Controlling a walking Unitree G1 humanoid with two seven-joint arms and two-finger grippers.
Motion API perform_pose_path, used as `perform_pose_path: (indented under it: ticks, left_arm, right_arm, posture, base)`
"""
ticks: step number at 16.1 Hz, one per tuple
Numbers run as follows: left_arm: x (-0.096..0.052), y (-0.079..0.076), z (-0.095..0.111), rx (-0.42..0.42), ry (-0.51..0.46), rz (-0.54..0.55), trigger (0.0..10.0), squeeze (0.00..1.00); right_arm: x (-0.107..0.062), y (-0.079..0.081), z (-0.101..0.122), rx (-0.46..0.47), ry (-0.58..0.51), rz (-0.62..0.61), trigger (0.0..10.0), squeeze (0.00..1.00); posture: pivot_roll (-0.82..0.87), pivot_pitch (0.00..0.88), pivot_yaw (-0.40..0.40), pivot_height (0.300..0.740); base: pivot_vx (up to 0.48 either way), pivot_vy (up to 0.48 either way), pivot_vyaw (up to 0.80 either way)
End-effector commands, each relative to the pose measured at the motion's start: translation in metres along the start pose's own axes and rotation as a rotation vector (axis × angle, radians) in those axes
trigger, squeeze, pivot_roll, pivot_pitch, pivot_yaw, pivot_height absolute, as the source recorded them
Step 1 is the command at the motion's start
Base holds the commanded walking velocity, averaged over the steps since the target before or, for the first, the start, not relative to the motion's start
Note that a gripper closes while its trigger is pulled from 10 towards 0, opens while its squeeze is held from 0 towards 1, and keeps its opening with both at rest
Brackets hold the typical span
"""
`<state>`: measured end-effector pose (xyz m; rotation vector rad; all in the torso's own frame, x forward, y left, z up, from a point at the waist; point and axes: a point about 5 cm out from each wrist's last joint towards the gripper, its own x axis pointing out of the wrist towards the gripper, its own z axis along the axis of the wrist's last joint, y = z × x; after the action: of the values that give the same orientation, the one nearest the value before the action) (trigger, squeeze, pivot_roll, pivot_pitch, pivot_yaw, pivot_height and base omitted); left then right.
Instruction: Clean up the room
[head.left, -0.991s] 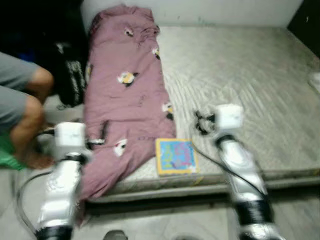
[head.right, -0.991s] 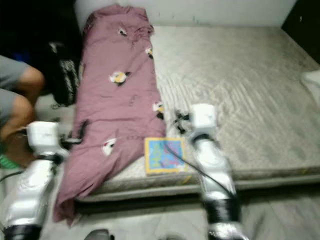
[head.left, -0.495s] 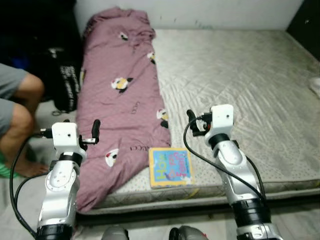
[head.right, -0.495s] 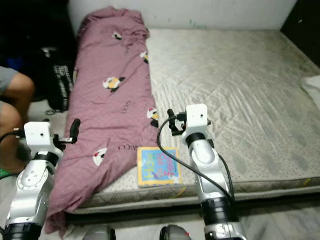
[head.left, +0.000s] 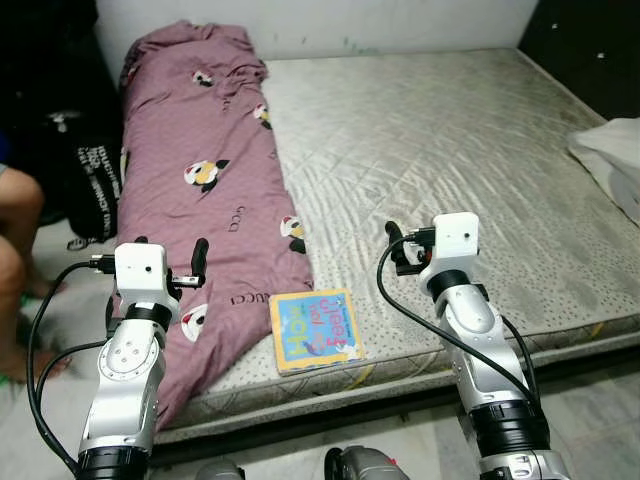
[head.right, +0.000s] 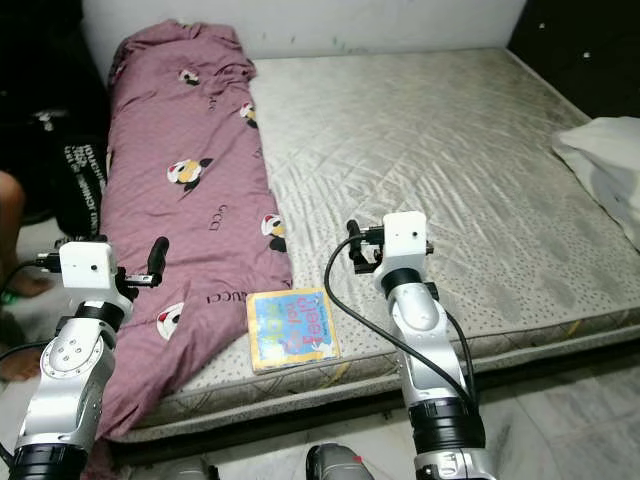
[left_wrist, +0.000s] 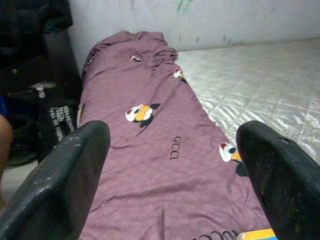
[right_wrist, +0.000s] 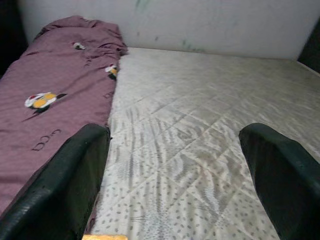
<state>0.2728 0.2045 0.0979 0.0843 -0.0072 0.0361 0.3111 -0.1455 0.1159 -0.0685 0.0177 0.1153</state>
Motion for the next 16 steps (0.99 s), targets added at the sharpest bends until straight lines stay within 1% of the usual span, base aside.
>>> perform_pose_path:
  ticks: [1, 10, 14, 16]
  left_arm:
    - [-0.0011, 0.0001, -0.0014, 0.016, 0.01, -0.004, 10.0, 0.0]
    - [-0.0013, -0.0012, -0.0011, 0.008, 0.006, -0.016, 10.0, 0.0]
    - [-0.0013, -0.0012, 0.0002, -0.025, -0.008, -0.004, 10.0, 0.0]
    - [-0.0021, 0.0001, -0.0016, -0.035, 0.011, 0.018, 10.0, 0.0]
  right_arm:
    - [0.0002, -0.0004, 0.0025, 0.0, -0.008, -0.001, 10.0, 0.0]
    - [0.0006, -0.0004, 0.0028, -0.004, -0.008, 0.0, 10.0, 0.0]
    - [0.0006, -0.0009, 0.002, -0.003, -0.005, -0.002, 10.0, 0.0]
    - [-0.0006, -0.0015, 0.0005, -0.004, -0.003, -0.004, 10.0, 0.0]
  posture:
    - [0.04, 0.077, -0.017, 0.74]
    - [0.04, 0.079, -0.018, 0.74]
    - [0.04, 0.078, -0.017, 0.74]
    - [0.04, 0.081, -0.02, 0.74]
  base:
    - [0.0, 0.0, 0.0]
    - [0.0, -0.329, 0.0]
    - [0.0, 0.0, 0.0]
    - [0.0, 0.0, 0.0]
